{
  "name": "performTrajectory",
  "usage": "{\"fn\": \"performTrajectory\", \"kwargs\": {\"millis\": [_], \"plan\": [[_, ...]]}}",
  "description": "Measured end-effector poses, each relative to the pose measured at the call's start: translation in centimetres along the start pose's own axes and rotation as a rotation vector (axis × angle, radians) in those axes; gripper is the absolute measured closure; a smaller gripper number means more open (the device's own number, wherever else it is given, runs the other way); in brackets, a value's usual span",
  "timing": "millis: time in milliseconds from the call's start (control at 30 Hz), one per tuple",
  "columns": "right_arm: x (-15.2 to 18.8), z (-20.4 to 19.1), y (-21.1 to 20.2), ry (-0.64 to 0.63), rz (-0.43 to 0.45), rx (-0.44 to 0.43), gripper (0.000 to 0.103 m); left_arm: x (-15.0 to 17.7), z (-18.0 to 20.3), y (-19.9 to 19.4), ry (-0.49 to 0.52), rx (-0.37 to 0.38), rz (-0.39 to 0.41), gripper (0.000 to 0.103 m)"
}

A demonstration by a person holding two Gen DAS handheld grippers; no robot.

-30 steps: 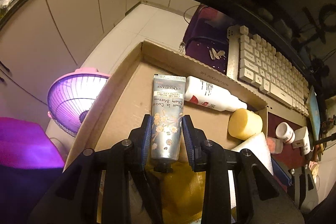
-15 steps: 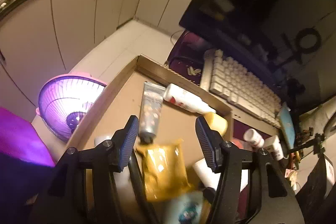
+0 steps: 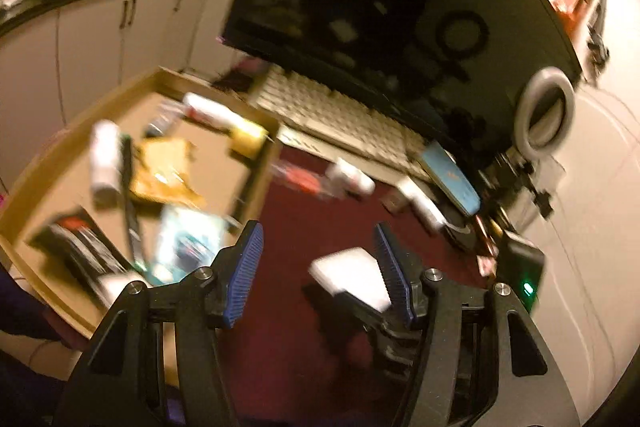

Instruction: Organize objects

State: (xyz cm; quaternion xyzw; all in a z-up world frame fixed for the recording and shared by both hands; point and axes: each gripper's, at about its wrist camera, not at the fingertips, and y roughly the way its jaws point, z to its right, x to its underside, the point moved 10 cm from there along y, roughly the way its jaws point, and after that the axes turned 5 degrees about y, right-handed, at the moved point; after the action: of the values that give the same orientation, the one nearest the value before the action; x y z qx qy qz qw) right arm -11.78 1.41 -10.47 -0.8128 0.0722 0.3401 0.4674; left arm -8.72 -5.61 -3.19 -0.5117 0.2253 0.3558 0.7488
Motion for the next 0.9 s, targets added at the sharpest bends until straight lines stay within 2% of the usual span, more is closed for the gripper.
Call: {"fn": "performTrajectory", "kwargs": {"millis": [133, 267, 600, 900], "plan": [[1.0, 3.2, -1.0, 0.049, -0.006, 0.039, 0.022, 1.7, 2.7, 1.6, 0.041, 0.004, -0.046, 0.046], [1.3, 5.2, -1.6, 0.104, -0.007, 0.044, 0.022, 2.2, 3.8, 3.2, 0.021, 0.013, -0.089, 0.046], [0.3, 8.5, -2.4, 0.160, 0.013, 0.062, 0.022, 2.2, 3.2, 5.0, -0.003, -0.023, -0.134, 0.046], [-0.4, 10.1, -2.7, 0.201, 0.035, 0.045, 0.022, 1.1, 3.8, 6.1, 0.038, -0.032, -0.140, 0.046]]}}
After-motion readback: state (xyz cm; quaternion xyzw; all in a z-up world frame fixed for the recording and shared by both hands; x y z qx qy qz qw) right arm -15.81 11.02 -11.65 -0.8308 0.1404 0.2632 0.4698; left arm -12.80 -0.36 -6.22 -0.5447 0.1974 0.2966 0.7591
